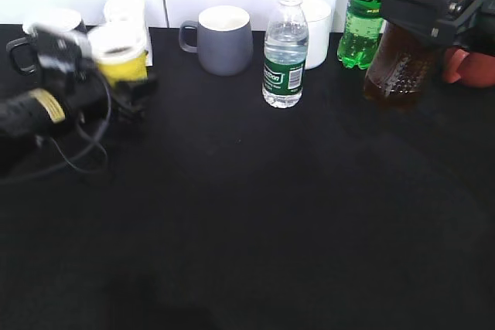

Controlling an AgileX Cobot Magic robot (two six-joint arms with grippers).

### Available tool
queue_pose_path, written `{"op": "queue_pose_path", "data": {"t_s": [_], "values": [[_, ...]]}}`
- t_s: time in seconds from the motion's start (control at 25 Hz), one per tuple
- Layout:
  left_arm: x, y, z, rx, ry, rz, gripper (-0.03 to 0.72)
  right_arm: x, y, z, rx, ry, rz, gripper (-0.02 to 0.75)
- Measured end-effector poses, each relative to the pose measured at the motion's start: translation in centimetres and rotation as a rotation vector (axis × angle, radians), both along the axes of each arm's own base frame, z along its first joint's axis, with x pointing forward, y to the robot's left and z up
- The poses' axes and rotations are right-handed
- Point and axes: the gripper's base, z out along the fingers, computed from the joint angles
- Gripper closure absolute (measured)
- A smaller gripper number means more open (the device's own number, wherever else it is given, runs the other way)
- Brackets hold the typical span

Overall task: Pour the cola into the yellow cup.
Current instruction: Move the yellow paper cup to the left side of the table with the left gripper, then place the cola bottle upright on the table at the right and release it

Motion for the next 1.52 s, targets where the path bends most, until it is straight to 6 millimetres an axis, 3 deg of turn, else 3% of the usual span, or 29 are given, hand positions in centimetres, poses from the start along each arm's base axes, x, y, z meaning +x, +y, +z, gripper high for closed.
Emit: {"op": "queue_pose_path", "data": {"t_s": [0.12, 0.24, 0.4, 0.64, 0.88, 1.12, 1.4, 1.52], "values": [[0.7, -0.1, -1.8, -0.023, 0.003, 0.011, 0.249, 0.0, 0.0, 0.0, -0.001, 0.001, -0.001, 0.246], [2.1, -0.4, -2.2, -0.028, -0.020, 0.010, 0.249, 0.0, 0.0, 0.0, -0.001, 0.001, -0.001, 0.246], [2.4, -0.4, -3.0, -0.007, 0.014, 0.016, 0.249, 0.0, 0.0, 0.0, -0.001, 0.001, -0.001, 0.246], [2.3, -0.4, -3.0, 0.004, 0.022, 0.009, 0.079, 0.1, -0.1, -0.2, -0.020, 0.014, -0.021, 0.246], [-2.2, 0.8, -2.2, 0.010, 0.097, 0.038, 0.073, 0.7, -0.9, -0.8, -0.203, -0.076, -0.097, 0.246], [-6.3, 1.6, 0.1, 0.022, 0.107, 0.034, 0.082, 2.6, -1.4, -3.5, -0.169, -0.129, -0.176, 0.246], [-7.5, 1.5, 2.8, 0.039, 0.035, -0.015, 0.096, 3.9, -1.5, -7.3, -0.103, -0.166, -0.200, 0.246], [-7.5, 1.5, 2.8, 0.040, 0.033, -0.018, 0.097, 4.0, -1.5, -7.7, -0.111, -0.161, -0.199, 0.246]]}}
